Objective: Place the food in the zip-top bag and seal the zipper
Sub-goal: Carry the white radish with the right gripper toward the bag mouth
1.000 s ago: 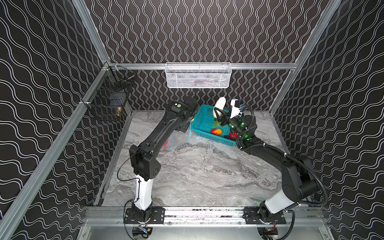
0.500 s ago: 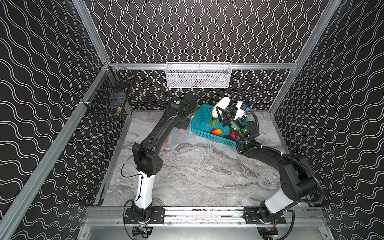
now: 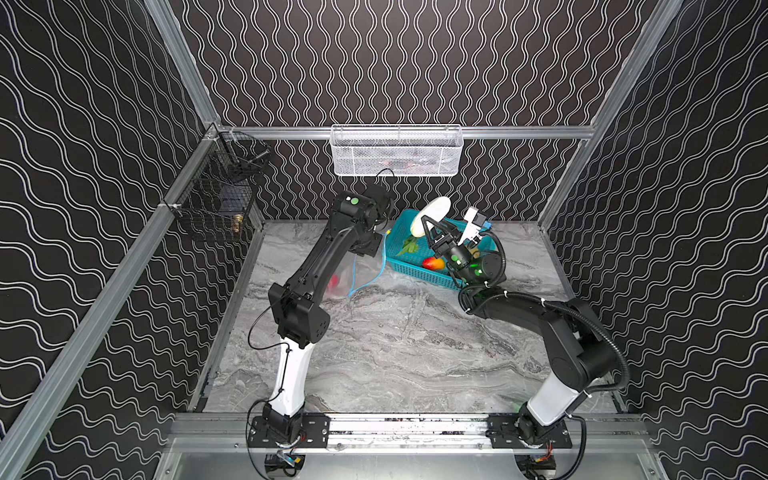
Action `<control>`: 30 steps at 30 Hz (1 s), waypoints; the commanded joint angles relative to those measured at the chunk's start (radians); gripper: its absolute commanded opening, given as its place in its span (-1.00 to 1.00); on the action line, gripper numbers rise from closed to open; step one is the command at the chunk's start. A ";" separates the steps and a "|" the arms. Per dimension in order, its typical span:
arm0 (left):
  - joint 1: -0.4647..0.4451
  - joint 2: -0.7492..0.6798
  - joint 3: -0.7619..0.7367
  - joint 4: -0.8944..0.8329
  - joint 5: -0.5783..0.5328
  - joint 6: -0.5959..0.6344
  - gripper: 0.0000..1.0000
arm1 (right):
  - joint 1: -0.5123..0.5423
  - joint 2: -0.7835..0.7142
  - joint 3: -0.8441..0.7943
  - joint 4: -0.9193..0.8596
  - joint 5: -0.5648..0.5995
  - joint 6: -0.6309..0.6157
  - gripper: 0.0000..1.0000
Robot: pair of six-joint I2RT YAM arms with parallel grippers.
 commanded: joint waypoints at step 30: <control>0.048 -0.022 0.018 -0.048 0.184 0.029 -1.00 | 0.147 0.161 0.119 0.304 0.074 0.083 -0.37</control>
